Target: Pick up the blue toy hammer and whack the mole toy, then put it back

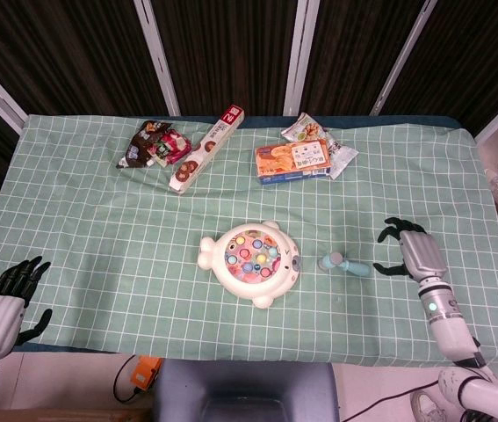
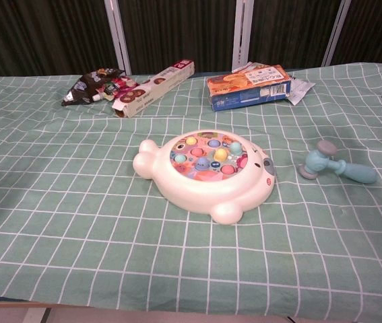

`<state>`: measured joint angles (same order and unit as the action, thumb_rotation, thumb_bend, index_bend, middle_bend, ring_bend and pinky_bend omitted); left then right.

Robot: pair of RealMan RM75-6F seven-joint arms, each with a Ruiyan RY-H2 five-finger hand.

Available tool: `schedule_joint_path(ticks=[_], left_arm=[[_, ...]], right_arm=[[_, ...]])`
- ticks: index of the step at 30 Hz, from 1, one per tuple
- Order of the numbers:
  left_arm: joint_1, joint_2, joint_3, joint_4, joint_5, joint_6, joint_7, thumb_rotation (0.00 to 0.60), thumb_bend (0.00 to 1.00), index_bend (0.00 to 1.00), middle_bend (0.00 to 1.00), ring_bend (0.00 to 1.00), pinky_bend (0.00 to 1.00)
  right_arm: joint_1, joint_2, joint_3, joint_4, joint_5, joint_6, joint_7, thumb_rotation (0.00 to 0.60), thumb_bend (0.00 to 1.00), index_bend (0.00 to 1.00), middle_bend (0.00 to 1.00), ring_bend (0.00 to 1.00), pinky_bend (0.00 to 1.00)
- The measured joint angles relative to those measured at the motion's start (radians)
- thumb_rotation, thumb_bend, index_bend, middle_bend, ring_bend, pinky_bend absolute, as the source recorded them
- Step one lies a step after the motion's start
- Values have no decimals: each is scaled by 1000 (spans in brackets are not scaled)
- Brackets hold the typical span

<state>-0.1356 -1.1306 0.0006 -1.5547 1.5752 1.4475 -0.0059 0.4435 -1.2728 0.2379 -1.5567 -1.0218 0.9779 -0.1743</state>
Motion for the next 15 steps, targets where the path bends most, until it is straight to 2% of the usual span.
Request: schedule_joint_path(ticks=[6, 11, 15], left_arm=[[1, 0, 3, -2, 3, 1, 3, 600, 374, 0, 0, 0, 112], [0, -1, 3, -2, 3, 1, 3, 600, 373, 0, 0, 0, 113], [-1, -3, 3, -3, 3, 2, 6, 600, 375, 0, 0, 0, 113]], right_arm=[[36, -39, 14, 26, 81, -47, -6, 600, 351, 476, 300, 238, 331], [60, -43, 11, 39, 141, -94, -8, 600, 353, 451, 301, 340, 536], [83, -39, 1, 40, 177, -110, -41, 600, 358, 484, 330, 400, 596]])
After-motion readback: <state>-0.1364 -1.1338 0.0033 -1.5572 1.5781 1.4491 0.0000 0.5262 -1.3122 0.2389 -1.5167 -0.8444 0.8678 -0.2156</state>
